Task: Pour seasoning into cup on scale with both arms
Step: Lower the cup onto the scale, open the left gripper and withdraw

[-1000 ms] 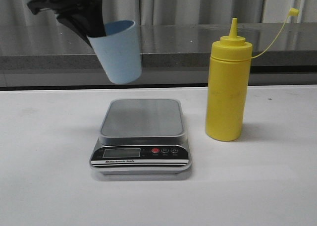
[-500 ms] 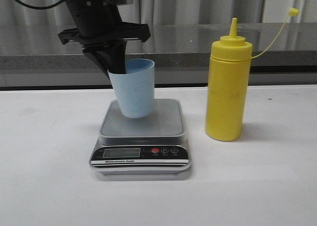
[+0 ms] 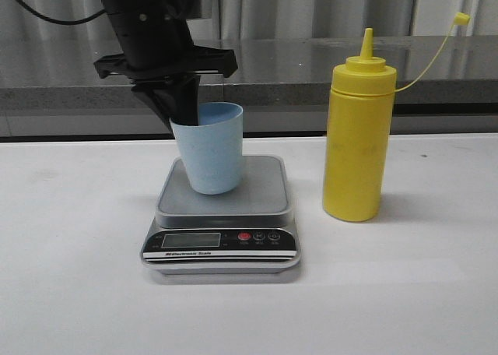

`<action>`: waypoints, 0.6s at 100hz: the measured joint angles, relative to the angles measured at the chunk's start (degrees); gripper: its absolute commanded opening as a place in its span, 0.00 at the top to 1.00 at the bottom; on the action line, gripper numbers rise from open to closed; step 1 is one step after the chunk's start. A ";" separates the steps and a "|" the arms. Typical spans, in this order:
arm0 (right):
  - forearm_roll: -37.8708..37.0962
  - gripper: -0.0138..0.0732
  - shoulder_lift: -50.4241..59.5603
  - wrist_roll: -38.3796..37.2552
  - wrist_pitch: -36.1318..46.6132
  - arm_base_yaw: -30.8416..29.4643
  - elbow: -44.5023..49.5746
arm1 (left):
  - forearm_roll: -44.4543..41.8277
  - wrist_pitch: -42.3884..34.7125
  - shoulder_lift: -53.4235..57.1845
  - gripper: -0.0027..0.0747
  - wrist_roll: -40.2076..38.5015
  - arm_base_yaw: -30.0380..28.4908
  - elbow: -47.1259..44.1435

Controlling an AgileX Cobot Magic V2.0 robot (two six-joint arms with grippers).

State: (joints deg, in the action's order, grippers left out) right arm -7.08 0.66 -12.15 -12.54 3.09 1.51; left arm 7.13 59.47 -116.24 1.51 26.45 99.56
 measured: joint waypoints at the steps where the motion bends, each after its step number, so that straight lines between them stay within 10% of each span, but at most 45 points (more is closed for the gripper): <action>1: 0.00 0.92 0.00 0.00 0.00 0.00 0.00 | 0.00 0.00 0.00 0.99 0.00 0.00 0.00; 28: 0.00 0.92 0.00 0.00 0.00 0.00 0.00 | -0.11 0.00 0.00 0.93 0.00 0.00 0.00; 60: 0.00 0.92 0.00 0.00 0.00 0.00 0.00 | -0.11 0.09 0.00 0.40 0.00 0.23 0.00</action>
State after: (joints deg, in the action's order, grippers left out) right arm -7.08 0.66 -12.15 -12.54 3.09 1.51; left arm 7.03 59.56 -116.24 1.51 26.68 99.56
